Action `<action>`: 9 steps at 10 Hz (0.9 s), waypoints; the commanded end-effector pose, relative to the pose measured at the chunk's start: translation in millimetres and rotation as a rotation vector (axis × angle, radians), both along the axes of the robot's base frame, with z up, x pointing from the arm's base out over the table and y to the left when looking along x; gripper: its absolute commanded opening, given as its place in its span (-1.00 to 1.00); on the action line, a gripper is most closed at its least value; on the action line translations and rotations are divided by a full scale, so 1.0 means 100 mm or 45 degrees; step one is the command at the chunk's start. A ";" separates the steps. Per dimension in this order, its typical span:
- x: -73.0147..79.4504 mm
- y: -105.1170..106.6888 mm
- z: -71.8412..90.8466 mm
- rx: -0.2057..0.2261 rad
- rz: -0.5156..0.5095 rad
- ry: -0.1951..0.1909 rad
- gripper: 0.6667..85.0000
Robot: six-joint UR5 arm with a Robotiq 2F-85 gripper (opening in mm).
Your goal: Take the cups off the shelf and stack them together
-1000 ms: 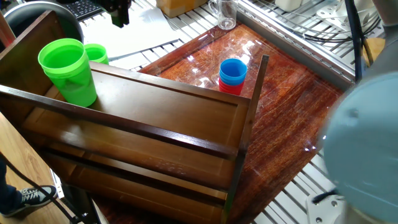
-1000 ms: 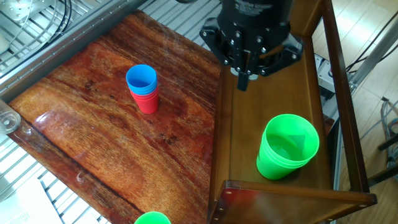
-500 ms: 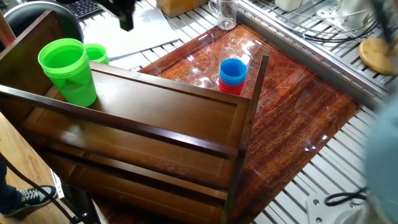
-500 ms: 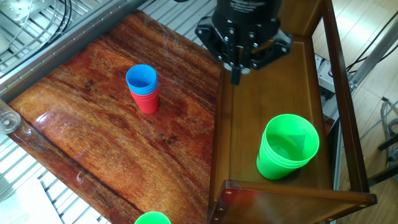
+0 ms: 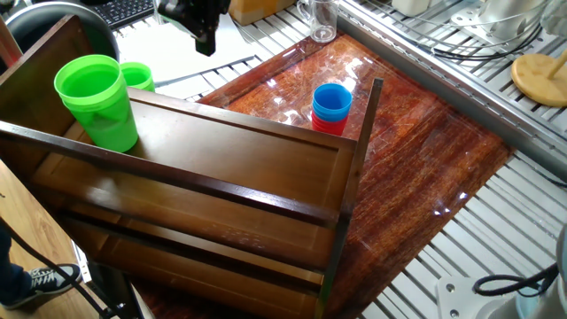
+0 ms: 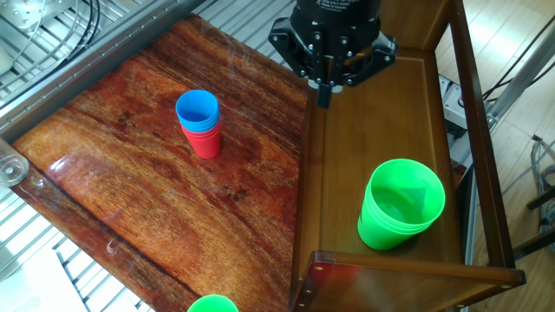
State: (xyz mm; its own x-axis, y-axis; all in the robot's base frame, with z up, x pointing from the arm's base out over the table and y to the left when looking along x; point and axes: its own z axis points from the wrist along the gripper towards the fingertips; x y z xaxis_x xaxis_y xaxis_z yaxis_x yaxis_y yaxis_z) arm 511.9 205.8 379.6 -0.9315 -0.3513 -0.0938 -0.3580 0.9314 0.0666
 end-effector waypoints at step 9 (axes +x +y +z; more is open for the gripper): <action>0.02 0.80 0.14 0.152 -0.281 0.083 -0.96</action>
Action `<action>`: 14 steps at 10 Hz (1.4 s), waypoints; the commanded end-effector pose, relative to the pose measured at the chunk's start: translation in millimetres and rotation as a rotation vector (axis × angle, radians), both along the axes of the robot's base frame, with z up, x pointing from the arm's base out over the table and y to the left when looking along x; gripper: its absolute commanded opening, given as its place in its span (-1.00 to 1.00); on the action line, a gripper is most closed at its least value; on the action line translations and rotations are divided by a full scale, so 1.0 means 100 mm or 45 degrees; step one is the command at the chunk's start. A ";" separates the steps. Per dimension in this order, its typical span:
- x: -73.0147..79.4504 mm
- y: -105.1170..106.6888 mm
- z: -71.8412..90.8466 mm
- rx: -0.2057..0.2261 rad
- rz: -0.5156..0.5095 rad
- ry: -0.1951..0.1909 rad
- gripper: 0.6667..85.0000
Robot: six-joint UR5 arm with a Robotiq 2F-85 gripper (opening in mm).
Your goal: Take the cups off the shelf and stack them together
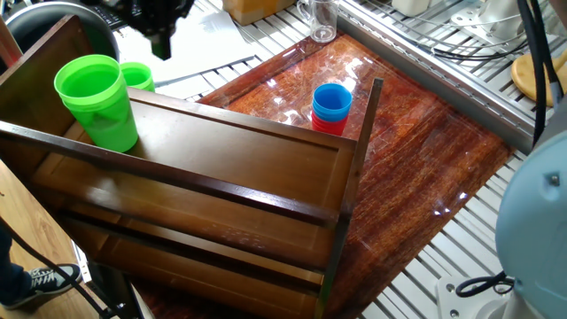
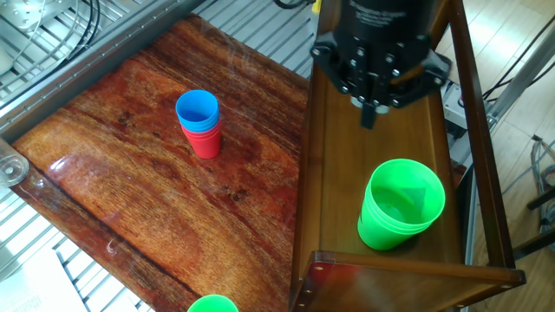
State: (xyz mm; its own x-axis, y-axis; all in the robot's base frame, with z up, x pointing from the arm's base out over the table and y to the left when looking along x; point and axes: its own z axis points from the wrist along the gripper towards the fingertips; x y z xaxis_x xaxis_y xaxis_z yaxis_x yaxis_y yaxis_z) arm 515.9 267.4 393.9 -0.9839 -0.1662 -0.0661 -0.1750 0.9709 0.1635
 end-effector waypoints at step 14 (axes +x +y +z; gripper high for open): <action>0.16 0.30 0.00 0.103 -0.198 -0.003 -0.30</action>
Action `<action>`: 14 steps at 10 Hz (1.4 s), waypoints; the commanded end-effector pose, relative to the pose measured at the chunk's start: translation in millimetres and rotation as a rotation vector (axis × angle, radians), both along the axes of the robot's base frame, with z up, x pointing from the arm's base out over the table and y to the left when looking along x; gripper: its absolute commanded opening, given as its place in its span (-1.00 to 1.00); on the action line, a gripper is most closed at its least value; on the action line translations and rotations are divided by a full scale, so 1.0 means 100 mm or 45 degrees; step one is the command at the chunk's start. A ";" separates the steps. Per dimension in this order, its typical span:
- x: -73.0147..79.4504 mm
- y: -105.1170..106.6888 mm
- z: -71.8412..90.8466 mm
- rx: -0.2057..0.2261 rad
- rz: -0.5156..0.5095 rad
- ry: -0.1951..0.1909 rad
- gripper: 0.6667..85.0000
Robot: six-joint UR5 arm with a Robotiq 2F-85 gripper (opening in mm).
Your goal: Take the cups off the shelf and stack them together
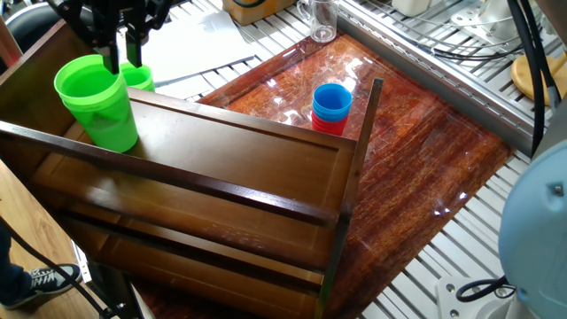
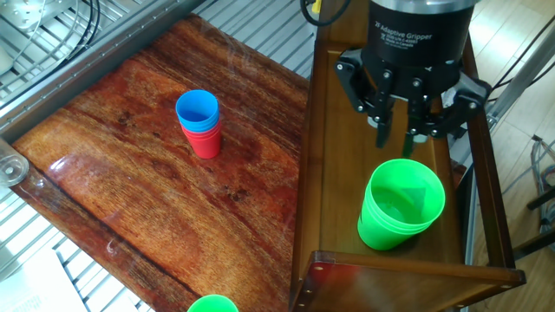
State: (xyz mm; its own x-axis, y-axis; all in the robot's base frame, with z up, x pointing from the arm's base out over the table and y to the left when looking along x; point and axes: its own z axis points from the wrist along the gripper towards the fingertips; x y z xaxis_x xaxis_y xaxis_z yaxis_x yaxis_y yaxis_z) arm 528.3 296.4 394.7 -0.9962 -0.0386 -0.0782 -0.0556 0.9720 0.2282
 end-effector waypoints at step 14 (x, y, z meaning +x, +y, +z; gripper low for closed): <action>0.29 0.04 -0.17 0.071 -0.108 -0.036 -0.31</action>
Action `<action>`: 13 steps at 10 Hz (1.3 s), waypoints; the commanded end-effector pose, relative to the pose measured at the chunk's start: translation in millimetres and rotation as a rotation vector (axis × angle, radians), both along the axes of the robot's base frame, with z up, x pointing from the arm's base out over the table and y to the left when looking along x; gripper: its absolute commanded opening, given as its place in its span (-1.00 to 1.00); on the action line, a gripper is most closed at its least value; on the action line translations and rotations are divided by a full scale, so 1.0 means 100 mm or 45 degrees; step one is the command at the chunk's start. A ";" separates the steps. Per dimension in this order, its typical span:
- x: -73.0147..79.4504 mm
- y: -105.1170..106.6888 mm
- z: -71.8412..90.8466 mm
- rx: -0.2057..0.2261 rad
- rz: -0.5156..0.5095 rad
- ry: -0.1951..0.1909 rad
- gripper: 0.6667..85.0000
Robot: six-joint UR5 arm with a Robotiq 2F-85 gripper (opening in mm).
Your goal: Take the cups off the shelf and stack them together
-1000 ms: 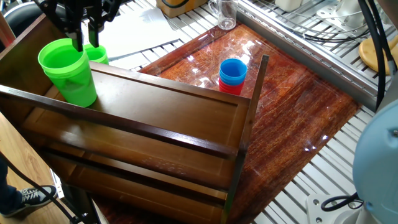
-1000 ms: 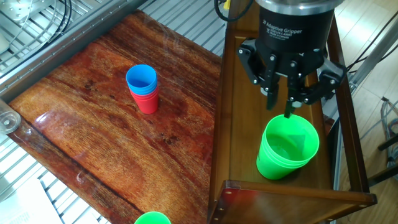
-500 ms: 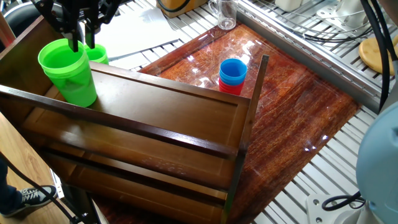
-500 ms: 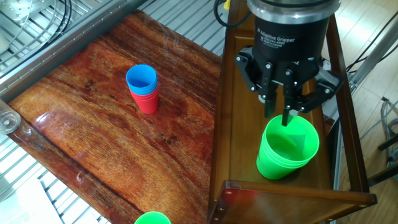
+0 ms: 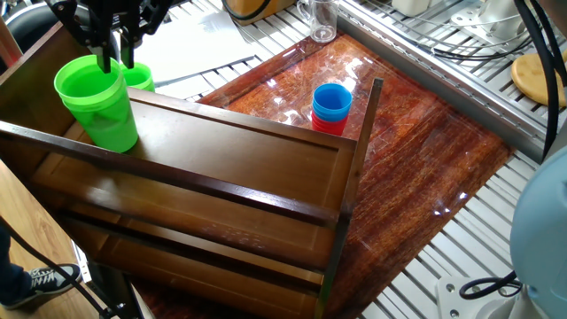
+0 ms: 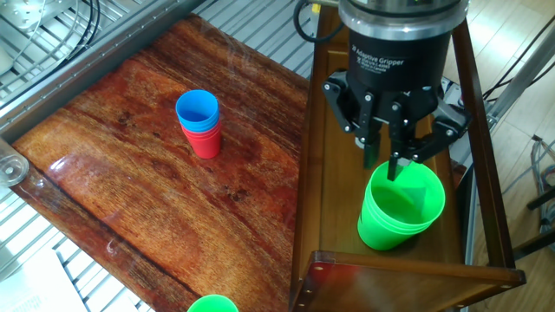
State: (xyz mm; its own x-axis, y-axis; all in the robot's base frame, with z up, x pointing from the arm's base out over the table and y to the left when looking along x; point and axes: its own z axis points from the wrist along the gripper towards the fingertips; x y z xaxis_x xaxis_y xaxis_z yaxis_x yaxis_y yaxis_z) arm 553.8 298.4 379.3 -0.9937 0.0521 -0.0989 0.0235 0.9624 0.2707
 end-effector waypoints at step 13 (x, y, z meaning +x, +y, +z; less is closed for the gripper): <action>0.09 -0.01 -0.18 -0.009 0.027 -0.045 -0.34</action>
